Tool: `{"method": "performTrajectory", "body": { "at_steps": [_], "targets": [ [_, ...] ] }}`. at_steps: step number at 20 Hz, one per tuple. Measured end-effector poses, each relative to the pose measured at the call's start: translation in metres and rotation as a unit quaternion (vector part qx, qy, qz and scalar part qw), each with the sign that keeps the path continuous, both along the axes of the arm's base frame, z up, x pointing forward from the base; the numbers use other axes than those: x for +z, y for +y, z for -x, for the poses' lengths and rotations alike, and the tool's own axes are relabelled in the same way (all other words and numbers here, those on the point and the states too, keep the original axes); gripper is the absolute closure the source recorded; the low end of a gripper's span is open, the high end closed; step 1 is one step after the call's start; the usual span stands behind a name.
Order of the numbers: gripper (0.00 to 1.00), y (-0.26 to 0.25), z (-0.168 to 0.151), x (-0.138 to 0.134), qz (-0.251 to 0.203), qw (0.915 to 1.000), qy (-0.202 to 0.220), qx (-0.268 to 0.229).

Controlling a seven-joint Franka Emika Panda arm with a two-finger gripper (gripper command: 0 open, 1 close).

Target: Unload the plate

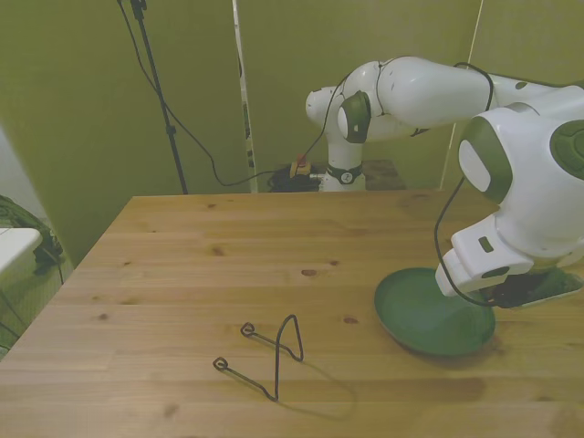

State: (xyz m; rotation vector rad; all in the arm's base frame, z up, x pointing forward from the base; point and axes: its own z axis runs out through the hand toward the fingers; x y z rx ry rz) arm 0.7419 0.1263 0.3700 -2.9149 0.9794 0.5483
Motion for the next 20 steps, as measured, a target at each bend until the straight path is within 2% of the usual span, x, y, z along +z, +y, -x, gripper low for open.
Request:
{"method": "performTrajectory", "body": {
  "at_steps": [1, 5, 12, 16, 20],
  "targets": [
    [0.0, 0.001, -0.001, 0.002, -0.001, 1.0, -0.005, 0.0],
    [0.0, 0.007, 0.001, 0.019, -0.004, 0.9998, -0.019, 0.007],
    [0.0, 0.019, 0.011, 0.075, -0.016, 0.9985, -0.049, 0.017],
    [0.0, 0.025, 0.03, 0.127, -0.026, 0.9977, -0.056, 0.026],
    [0.0, 0.033, 0.068, 0.199, -0.036, 0.9973, -0.055, 0.032]
  ]
}}
